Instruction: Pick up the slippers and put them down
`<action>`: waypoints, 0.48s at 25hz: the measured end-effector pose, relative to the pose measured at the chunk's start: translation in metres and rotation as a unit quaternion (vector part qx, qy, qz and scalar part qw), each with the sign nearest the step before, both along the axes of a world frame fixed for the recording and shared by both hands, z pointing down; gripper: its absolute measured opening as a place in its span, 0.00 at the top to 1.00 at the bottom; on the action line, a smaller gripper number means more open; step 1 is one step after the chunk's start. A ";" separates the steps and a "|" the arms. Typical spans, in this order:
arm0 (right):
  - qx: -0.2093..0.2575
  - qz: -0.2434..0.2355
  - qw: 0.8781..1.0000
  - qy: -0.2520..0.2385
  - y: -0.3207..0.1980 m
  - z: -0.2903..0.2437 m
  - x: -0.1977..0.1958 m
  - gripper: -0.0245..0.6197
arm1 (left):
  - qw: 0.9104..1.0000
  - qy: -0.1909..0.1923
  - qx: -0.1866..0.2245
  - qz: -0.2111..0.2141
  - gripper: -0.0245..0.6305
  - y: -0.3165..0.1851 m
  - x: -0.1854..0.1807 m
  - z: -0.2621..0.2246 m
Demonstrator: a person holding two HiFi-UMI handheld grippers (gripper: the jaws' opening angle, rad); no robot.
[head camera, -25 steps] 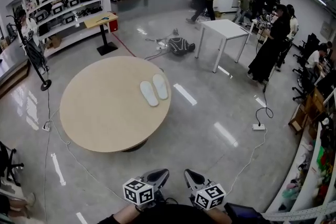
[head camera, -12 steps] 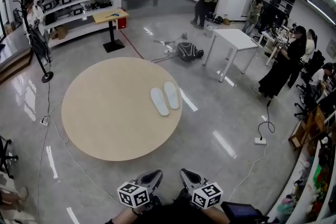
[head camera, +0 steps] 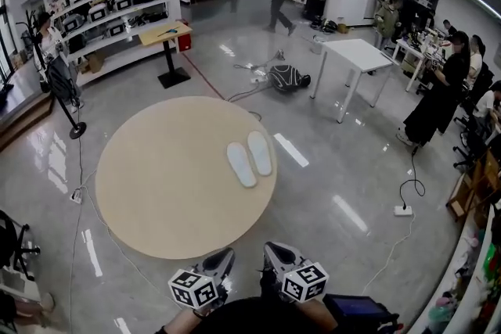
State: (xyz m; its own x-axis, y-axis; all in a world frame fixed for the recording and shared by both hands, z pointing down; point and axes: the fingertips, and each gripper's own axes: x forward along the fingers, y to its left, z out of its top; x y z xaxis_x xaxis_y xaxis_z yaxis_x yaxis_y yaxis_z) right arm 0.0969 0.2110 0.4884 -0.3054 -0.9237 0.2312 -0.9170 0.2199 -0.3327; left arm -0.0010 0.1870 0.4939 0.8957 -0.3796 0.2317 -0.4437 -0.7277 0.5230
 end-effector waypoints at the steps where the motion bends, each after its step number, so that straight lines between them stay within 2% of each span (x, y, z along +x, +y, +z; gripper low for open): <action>1: 0.001 -0.004 1.000 -0.005 -0.011 0.003 0.006 0.94 | 1.000 -0.004 0.003 -0.005 0.92 -0.010 0.005 0.002; 8: 0.004 -0.033 0.999 -0.039 -0.132 0.016 0.067 0.94 | 0.999 -0.029 0.005 -0.041 0.92 -0.110 0.060 0.017; 12: -0.012 -0.046 0.997 -0.055 -0.194 0.032 0.111 0.94 | 0.997 -0.030 -0.014 -0.072 0.92 -0.170 0.097 0.029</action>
